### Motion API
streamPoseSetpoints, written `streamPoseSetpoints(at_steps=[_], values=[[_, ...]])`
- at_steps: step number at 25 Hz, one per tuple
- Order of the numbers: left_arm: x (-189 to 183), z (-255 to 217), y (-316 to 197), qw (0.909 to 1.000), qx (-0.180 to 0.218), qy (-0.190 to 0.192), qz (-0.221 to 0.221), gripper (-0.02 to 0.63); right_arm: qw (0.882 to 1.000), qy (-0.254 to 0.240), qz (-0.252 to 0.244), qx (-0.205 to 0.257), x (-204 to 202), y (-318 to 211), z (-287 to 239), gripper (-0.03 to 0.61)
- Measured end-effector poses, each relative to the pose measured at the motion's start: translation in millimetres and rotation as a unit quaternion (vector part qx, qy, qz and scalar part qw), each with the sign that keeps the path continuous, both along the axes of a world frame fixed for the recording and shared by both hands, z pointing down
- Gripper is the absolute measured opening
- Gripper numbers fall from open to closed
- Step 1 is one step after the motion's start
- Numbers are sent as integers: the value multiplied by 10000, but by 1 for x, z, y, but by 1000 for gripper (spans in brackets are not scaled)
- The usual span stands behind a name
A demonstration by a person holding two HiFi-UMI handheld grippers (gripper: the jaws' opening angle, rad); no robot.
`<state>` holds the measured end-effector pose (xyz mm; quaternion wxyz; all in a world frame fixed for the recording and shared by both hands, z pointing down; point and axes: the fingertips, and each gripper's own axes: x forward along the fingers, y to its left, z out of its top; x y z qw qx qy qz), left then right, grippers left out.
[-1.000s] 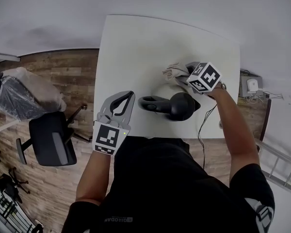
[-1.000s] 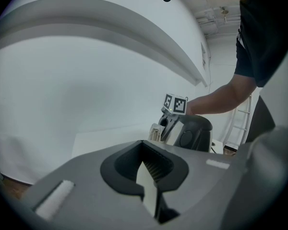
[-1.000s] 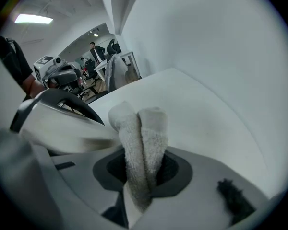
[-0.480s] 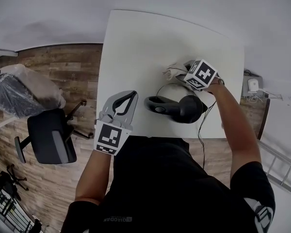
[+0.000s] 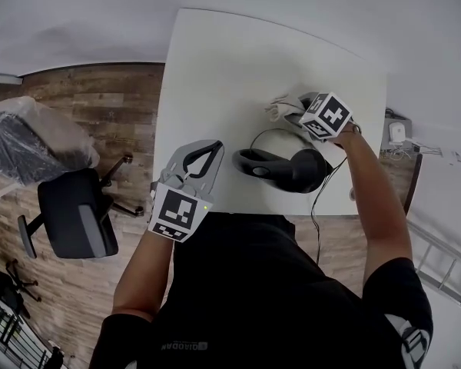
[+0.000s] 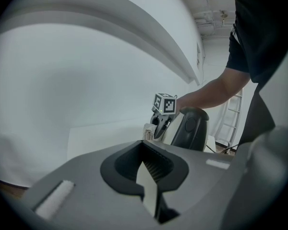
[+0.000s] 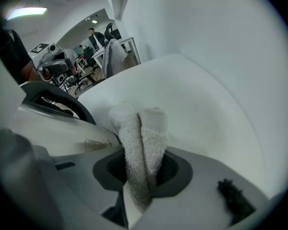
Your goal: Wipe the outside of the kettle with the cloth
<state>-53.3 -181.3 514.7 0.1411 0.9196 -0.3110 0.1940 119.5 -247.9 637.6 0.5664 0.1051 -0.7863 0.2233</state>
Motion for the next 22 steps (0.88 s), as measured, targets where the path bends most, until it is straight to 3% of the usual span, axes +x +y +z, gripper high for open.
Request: streamPoseSetpoints(at_steps=[9, 13, 17, 22], values=[[1, -8, -2, 9993, 146, 140, 325, 6, 9963, -2, 706, 491, 20, -8, -31, 94], [-6, -14, 2, 9993, 140, 196, 283, 6, 9862, -224, 1364, 911, 30, -13, -57, 94], [-5, -23, 2, 9984, 236, 302, 417, 6, 9540, -786, 2388, 1631, 45, -20, -104, 94], [-4, -37, -1, 9970, 438, 354, 525, 6, 8936, -1376, 3303, 2710, 68, -9, -182, 94]])
